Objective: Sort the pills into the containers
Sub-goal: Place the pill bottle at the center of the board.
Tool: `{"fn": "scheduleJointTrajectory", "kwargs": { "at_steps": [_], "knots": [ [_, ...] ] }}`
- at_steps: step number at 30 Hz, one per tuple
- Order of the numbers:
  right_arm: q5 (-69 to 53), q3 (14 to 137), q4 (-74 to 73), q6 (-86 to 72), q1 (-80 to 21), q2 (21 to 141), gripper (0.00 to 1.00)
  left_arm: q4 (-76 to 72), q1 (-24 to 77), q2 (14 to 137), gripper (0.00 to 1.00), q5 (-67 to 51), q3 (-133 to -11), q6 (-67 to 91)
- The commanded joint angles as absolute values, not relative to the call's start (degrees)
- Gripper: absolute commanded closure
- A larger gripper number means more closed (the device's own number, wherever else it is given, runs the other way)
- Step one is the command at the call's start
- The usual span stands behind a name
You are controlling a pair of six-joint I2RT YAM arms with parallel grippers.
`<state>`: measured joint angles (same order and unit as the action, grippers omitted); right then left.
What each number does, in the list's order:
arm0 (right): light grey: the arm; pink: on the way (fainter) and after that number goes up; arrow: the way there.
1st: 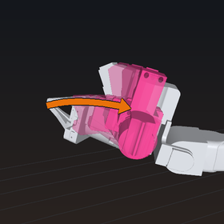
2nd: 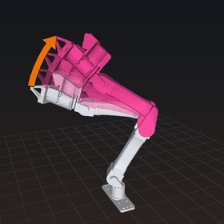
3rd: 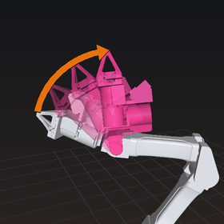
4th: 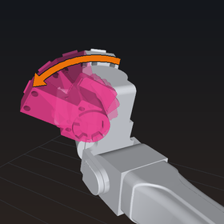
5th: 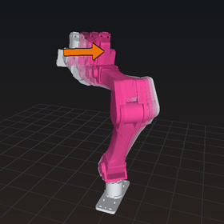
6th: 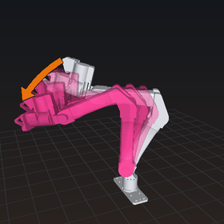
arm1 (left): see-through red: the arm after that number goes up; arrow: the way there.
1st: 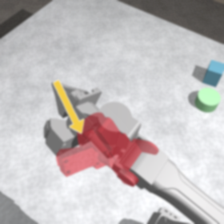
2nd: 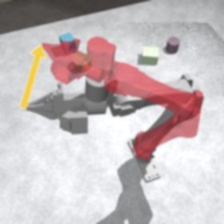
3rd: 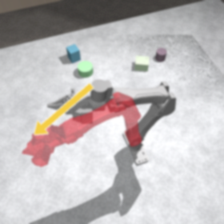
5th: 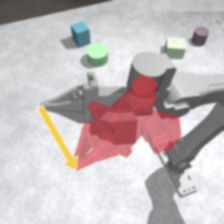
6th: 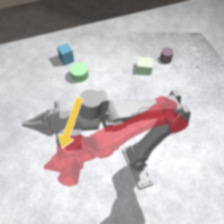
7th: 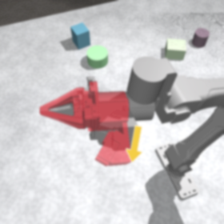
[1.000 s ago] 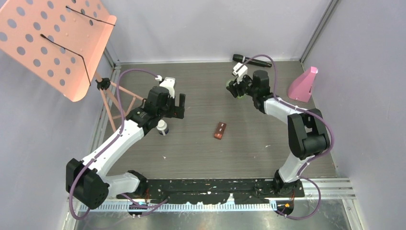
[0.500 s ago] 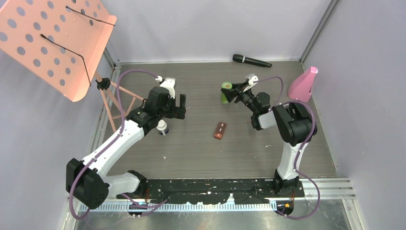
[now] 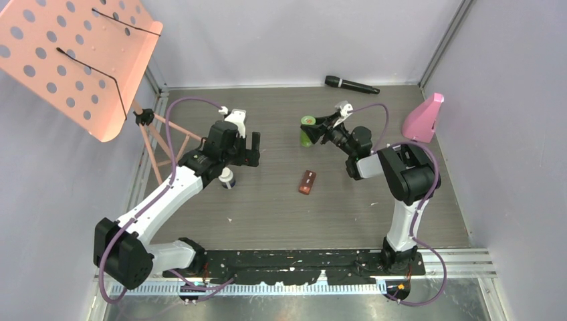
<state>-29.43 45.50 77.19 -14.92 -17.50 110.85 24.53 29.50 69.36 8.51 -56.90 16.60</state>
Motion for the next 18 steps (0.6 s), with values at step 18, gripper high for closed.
{"fn": "scheduleJointTrajectory", "kwargs": {
  "at_steps": [18],
  "knots": [
    [-7.52,30.55,84.84,-10.26,-40.46,103.43,0.54,26.11,29.18,65.23,0.04,8.83,-58.27,18.48]
  ]
}}
